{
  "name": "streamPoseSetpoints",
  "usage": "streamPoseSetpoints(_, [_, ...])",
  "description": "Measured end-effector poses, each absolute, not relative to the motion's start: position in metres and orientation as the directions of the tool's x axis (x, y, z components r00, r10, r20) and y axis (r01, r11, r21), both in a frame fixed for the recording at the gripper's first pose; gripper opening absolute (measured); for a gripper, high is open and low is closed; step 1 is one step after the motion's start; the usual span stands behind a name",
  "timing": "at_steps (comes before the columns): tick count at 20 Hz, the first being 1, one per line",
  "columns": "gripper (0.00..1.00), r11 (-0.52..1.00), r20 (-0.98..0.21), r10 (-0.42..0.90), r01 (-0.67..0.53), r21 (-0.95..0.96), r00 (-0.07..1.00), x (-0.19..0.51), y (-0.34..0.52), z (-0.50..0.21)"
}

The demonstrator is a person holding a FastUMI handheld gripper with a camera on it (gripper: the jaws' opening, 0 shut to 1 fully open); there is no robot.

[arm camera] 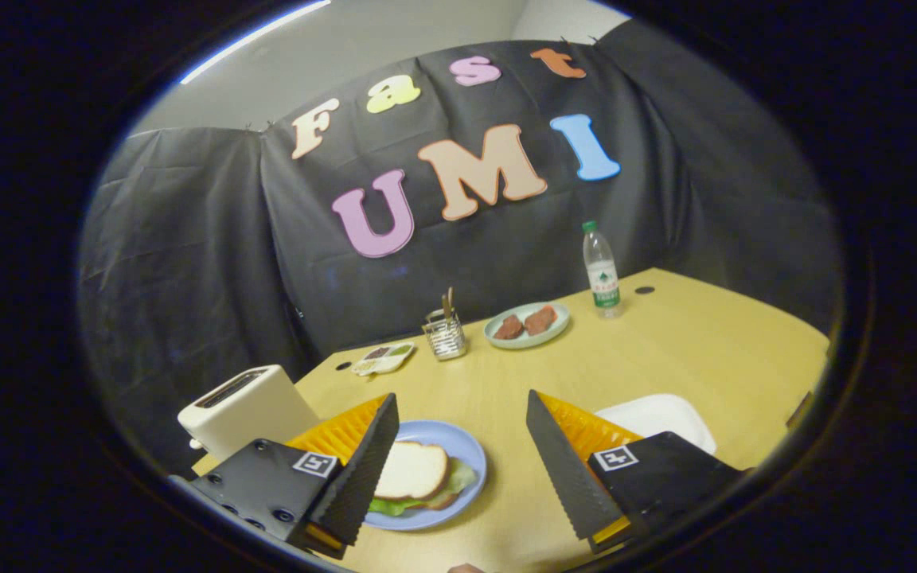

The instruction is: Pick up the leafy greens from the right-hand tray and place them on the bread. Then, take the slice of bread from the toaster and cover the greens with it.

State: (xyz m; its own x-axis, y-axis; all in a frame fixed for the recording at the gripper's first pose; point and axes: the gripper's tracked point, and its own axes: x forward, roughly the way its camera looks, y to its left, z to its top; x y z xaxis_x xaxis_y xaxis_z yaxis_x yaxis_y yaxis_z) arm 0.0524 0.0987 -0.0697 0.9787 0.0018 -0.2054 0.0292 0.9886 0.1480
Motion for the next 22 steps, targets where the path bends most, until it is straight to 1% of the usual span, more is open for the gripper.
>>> streamPoseSetpoints(3, [1.0, 0.996, -0.136, 0.027, -0.014, 0.091, 0.99, 0.05, 0.097, -0.028])
streamPoseSetpoints(5, [1.0, 0.999, -0.095, 0.038, -0.036, 0.02, 0.995, 0.05, 0.094, -0.001])
streamPoseSetpoints(8, [1.0, 0.991, -0.012, 0.021, -0.023, -0.13, 1.0, 0.049, 0.086, 0.038])
streamPoseSetpoints(10, [1.0, 0.985, 0.042, 0.023, -0.016, -0.17, 0.999, 0.047, 0.086, 0.057])
streamPoseSetpoints(13, [1.0, 0.992, 0.053, 0.071, -0.065, -0.105, 0.996, 0.039, 0.093, 0.053])
streamPoseSetpoints(16, [1.0, 0.994, 0.062, 0.048, -0.042, -0.097, 0.997, 0.035, 0.071, 0.043])
streamPoseSetpoints(20, [1.0, 0.997, 0.068, 0.072, -0.069, -0.04, 0.995, 0.026, 0.061, 0.033])
streamPoseSetpoints(22, [1.0, 0.998, 0.071, 0.066, -0.065, -0.022, 0.995, 0.023, 0.051, 0.03])
